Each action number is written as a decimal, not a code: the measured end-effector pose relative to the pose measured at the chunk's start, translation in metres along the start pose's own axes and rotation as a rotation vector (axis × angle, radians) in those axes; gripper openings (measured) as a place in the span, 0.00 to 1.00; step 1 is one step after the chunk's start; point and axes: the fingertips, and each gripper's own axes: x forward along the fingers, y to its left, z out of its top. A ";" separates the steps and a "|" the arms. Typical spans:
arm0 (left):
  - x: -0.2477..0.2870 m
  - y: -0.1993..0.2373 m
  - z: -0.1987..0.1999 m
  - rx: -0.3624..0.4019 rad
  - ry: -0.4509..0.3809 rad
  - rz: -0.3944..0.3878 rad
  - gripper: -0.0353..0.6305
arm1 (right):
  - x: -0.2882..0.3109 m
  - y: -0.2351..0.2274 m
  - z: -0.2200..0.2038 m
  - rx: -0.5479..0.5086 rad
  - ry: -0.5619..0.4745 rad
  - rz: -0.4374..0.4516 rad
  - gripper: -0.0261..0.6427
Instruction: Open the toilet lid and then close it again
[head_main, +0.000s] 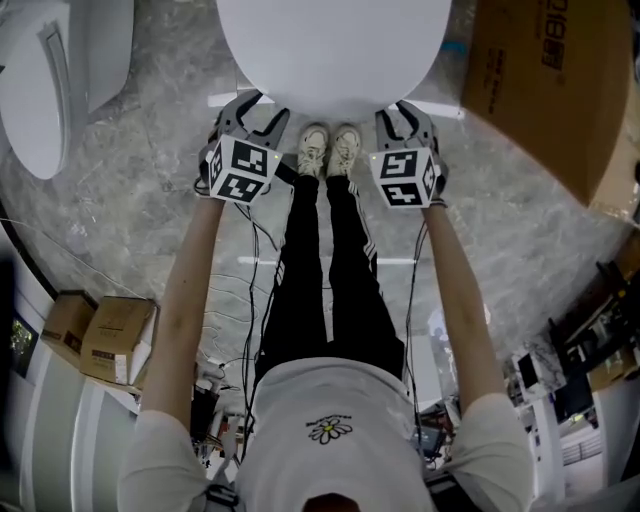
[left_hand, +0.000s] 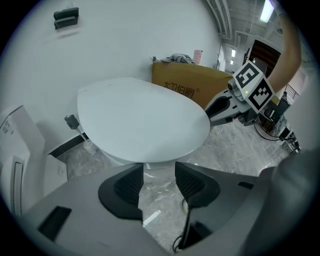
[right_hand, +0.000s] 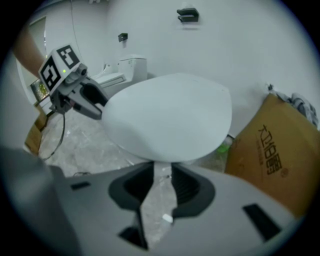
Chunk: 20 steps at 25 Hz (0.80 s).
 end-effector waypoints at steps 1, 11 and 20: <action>0.001 0.000 0.000 0.001 -0.005 0.001 0.38 | 0.000 -0.001 0.000 0.001 -0.004 -0.003 0.23; 0.000 0.000 -0.001 0.022 0.020 0.004 0.38 | -0.001 0.000 -0.001 0.023 0.039 0.000 0.23; -0.056 0.038 0.065 -0.201 -0.091 0.117 0.38 | -0.068 -0.050 0.052 0.108 -0.057 -0.146 0.22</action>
